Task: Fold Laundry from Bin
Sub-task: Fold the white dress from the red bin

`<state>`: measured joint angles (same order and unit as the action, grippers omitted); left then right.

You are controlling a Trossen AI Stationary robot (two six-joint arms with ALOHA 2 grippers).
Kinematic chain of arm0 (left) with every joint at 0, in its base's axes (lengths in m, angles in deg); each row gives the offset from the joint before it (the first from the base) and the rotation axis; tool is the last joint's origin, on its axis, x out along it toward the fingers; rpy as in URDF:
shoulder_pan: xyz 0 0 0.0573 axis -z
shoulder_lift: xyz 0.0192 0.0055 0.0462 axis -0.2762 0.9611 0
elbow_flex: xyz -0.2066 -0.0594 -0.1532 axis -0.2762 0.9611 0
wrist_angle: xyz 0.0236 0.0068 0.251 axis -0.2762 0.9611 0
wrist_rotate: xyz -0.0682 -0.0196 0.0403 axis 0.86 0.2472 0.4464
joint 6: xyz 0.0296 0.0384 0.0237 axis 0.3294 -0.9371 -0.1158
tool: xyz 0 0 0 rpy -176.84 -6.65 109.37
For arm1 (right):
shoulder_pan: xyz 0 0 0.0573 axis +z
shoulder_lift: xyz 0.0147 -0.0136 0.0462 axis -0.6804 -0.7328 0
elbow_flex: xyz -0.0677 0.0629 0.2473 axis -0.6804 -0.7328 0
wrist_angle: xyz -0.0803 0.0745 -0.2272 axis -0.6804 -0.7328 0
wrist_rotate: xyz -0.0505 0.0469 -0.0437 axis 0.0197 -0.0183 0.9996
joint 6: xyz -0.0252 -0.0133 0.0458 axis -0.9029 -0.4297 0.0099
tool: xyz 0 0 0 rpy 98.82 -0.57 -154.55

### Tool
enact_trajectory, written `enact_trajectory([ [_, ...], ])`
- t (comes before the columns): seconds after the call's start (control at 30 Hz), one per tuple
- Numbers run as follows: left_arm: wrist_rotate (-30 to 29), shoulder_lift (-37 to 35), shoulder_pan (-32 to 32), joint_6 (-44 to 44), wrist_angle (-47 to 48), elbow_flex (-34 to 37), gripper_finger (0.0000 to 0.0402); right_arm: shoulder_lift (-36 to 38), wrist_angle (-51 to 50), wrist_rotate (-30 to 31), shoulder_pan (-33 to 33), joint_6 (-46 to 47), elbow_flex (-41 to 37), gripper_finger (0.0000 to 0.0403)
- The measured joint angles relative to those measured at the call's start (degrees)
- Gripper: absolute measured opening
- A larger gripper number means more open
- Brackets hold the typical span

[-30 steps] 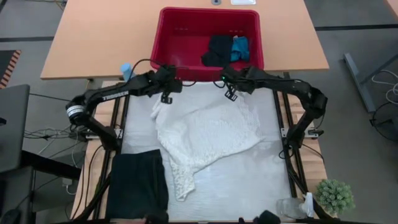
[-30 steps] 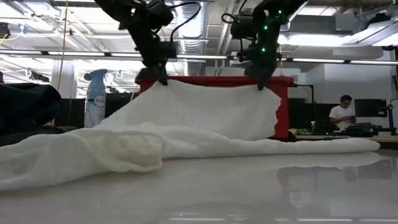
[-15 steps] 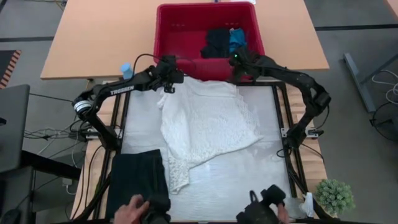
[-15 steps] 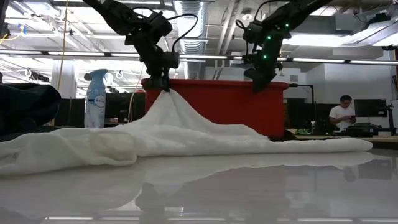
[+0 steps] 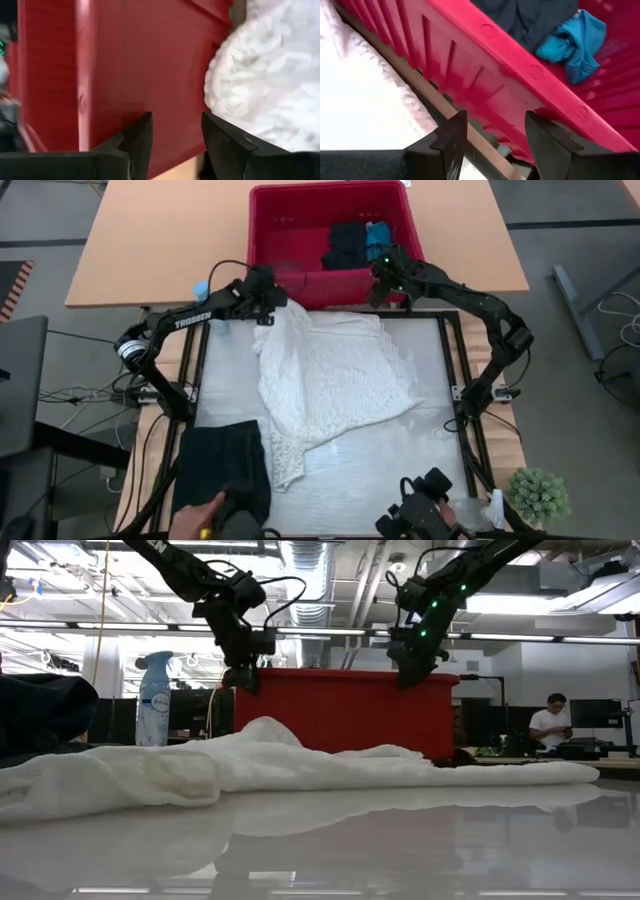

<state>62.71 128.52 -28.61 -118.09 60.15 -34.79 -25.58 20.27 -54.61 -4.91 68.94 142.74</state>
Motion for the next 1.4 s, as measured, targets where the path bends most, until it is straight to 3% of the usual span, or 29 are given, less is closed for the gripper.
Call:
enact_trajectory([
  [0.2,8.0,0.1,-5.2,11.5,-1.6,0.0,0.0152,-6.1,7.1,-1.6,-2.1,-1.6,0.0,0.0223],
  [0.3,8.1,1.3,-6.8,12.4,-4.4,0.0,0.0144,-9.1,9.4,-1.3,-3.1,-1.4,1.2,0.0224],
  [0.4,5.2,1.8,-6.8,13.5,-3.0,-0.5,0.0142,-11.2,4.1,-1.7,-3.4,-1.1,3.8,0.0224],
  [0.6,9.4,-1.9,-3.0,19.1,10.3,-6.4,0.0142,-8.1,-11.4,-13.9,-0.2,-12.2,7.8,0.0223],
  [0.7,10.4,-5.3,-0.4,21.0,17.9,-10.9,0.0142,-4.8,-20.1,-23.0,2.6,-14.9,8.6,0.0222],
  [0.8,15.7,-8.6,2.5,22.1,26.8,-14.4,0.0142,-2.1,-31.1,-31.2,7.4,-13.8,7.8,0.0219],
  [0.87,20.6,-10.9,4.7,22.3,32.1,-15.6,0.0142,-1.2,-37.8,-33.2,11.9,-13.6,6.4,0.0217],
  [0.97,25.1,-13.8,7.7,23.0,36.5,-15.8,0.0142,0.4,-41.8,-32.1,19.8,-12.8,2.2,0.0215],
  [1.13,25.4,-17.3,11.5,28.9,39.3,-15.7,0.0142,3.0,-40.0,-27.1,30.8,-4.4,-6.7,0.0216],
  [1.4,25.7,-19.0,14.6,33.9,43.6,-15.7,0.0142,5.4,-29.0,-22.6,42.5,7.5,-21.1,0.0217],
])
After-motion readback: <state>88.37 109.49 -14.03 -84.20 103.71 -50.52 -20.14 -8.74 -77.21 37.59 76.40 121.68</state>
